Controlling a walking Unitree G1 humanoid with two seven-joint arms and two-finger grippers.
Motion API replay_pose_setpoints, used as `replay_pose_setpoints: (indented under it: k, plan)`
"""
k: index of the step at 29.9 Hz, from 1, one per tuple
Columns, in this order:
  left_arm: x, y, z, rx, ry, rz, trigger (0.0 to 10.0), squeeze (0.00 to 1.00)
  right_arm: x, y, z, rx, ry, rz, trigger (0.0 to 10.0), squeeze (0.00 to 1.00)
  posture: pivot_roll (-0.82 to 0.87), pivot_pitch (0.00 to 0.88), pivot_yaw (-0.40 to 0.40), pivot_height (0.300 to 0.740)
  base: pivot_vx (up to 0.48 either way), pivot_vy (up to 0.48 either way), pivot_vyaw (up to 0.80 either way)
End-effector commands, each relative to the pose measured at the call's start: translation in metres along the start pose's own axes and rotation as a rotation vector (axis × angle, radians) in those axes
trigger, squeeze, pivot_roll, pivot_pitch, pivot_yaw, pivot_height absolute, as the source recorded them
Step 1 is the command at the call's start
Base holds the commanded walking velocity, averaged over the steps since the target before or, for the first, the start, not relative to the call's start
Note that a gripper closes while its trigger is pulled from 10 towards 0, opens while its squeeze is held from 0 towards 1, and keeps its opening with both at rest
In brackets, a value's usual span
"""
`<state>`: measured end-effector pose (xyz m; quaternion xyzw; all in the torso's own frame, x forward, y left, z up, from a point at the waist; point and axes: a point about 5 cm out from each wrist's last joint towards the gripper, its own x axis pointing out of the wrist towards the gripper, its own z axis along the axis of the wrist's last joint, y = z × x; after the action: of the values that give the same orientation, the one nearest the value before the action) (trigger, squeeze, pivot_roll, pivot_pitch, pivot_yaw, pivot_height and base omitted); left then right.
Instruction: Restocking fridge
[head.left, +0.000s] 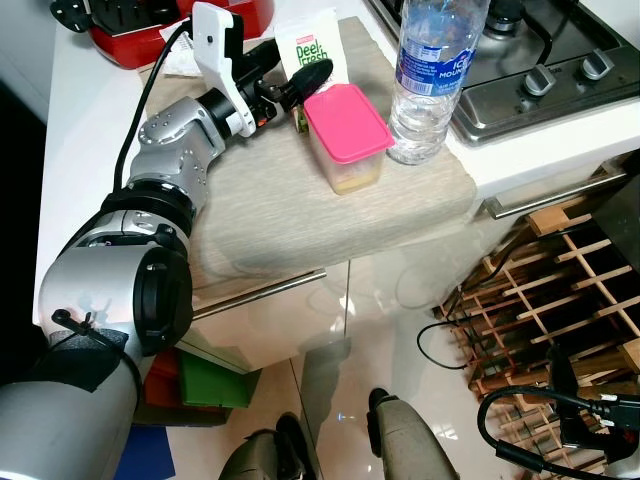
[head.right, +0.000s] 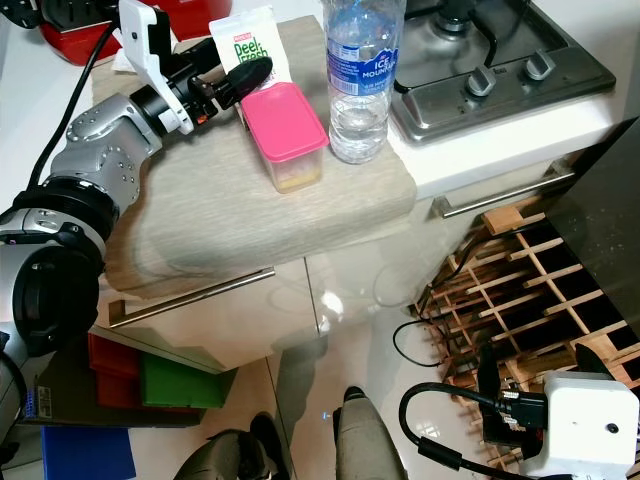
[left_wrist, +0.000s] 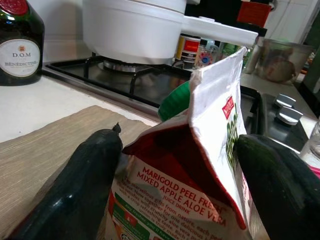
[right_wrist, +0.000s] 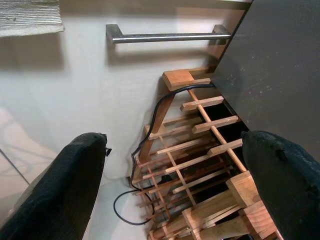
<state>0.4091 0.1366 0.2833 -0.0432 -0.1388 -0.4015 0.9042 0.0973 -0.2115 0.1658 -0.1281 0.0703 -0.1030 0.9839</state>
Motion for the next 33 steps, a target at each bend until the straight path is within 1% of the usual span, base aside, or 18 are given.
replay_pose_setpoints:
  k: [1,2,5,10,12,14,15,16,18,20,21,22,27,29,30,31,32,33]
  plan:
    - [0.001,0.0,0.003,0.013,0.018,-0.018,0.0,0.0,-0.002,-0.001,0.002,-0.008,0.0,-0.004,10.0,0.0,-0.52,0.285,0.109,0.74,0.0,0.0,0.0]
    - [0.0,0.001,0.005,0.003,-0.005,-0.023,0.0,0.0,-0.002,0.0,0.001,-0.007,0.0,-0.001,10.0,0.0,-0.52,0.283,0.109,0.74,0.0,0.0,0.0]
    - [-0.002,0.002,0.006,0.007,-0.011,-0.032,0.0,0.0,0.0,0.001,0.0,-0.005,0.0,0.003,10.0,0.0,-0.51,0.279,0.108,0.74,0.0,0.0,0.0]
    - [-0.007,0.008,0.009,0.015,-0.006,0.01,0.0,0.0,0.005,0.002,-0.002,0.0,-0.003,0.012,10.0,0.0,-0.5,0.267,0.107,0.74,0.0,0.0,0.0]
    - [-0.01,0.011,0.01,0.013,-0.013,0.031,0.0,0.0,0.009,0.004,-0.003,0.003,-0.009,0.016,10.0,0.0,-0.49,0.254,0.107,0.74,0.0,0.0,0.0]
    - [-0.014,0.017,0.015,0.019,-0.03,0.066,0.0,0.0,0.019,0.006,-0.003,0.008,-0.032,0.028,10.0,0.0,-0.47,0.225,0.106,0.74,0.0,0.0,0.0]
    - [-0.014,0.017,0.015,0.019,-0.03,0.066,0.0,0.0,0.019,0.006,-0.003,0.008,-0.032,0.028,10.0,0.0,-0.47,0.225,0.106,0.74,0.0,0.0,0.0]
    - [-0.015,0.02,0.02,0.038,-0.043,0.104,0.0,0.0,0.027,0.008,-0.003,0.01,-0.047,0.034,10.0,0.0,-0.45,0.204,0.103,0.74,0.0,0.0,0.0]
    - [-0.015,0.02,0.02,0.038,-0.043,0.104,0.0,0.0,0.027,0.008,-0.003,0.01,-0.047,0.034,10.0,0.0,-0.45,0.204,0.103,0.74,0.0,0.0,0.0]
    - [-0.017,0.025,0.027,0.062,-0.066,0.162,0.0,0.0,0.035,0.01,-0.003,0.012,-0.067,0.045,10.0,0.0,-0.44,0.184,0.098,0.74,0.0,0.0,0.0]
    - [-0.021,0.03,0.036,0.064,-0.111,0.197,0.0,0.0,0.044,0.012,-0.001,0.011,-0.092,0.058,10.0,0.0,-0.42,0.167,0.094,0.74,0.0,0.0,0.0]
    - [-0.021,0.03,0.036,0.064,-0.111,0.197,0.0,0.0,0.044,0.012,-0.001,0.011,-0.092,0.058,10.0,0.0,-0.42,0.167,0.094,0.74,0.0,0.0,0.0]
    - [-0.03,0.036,0.05,0.058,-0.203,0.212,0.0,0.0,0.067,0.014,-0.001,0.013,-0.13,0.074,10.0,0.0,-0.38,0.133,0.083,0.74,0.0,0.0,0.0]
    - [-0.03,0.035,0.056,0.106,-0.21,0.18,0.0,0.0,0.078,0.016,0.001,0.022,-0.151,0.079,10.0,0.0,-0.35,0.108,0.068,0.74,0.0,0.0,0.0]
    - [-0.029,0.034,0.07,0.156,-0.248,0.158,0.0,0.0,0.091,0.02,0.004,0.033,-0.176,0.1,10.0,0.0,-0.33,0.094,0.059,0.74,0.0,0.0,0.0]
    - [-0.029,0.033,0.078,0.17,-0.274,0.152,0.0,0.0,0.099,0.024,0.006,0.035,-0.189,0.116,10.0,0.0,-0.29,0.075,0.05,0.74,0.0,0.0,0.0]
    - [-0.029,0.033,0.078,0.17,-0.274,0.152,0.0,0.0,0.099,0.024,0.006,0.035,-0.189,0.116,10.0,0.0,-0.29,0.075,0.05,0.74,0.0,0.0,0.0]
    - [-0.028,0.032,0.091,0.205,-0.31,0.146,0.0,0.0,0.113,0.031,0.008,0.04,-0.209,0.141,10.0,0.0,-0.24,0.061,0.036,0.74,0.0,0.0,0.0]
